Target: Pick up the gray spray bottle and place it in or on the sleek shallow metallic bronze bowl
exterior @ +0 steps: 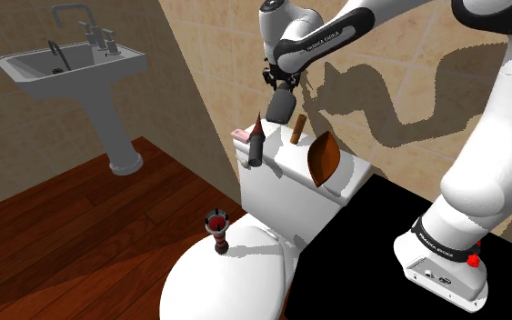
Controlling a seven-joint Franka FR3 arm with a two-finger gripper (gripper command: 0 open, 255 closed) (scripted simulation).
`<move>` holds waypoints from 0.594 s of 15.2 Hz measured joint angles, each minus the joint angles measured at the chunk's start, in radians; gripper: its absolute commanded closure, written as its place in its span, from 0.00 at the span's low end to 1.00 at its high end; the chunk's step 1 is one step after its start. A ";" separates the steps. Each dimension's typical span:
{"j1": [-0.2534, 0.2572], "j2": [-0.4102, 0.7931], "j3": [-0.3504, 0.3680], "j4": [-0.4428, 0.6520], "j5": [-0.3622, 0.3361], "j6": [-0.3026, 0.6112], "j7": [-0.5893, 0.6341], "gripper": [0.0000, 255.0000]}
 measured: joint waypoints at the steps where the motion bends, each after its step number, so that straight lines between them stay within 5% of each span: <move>1: -0.001 -0.004 0.001 0.006 0.005 -0.008 -0.007 1.00; 4: -0.003 -0.018 0.004 0.025 0.021 -0.034 -0.030 1.00; 9: -0.018 -0.187 0.015 -0.165 0.067 0.000 -0.032 1.00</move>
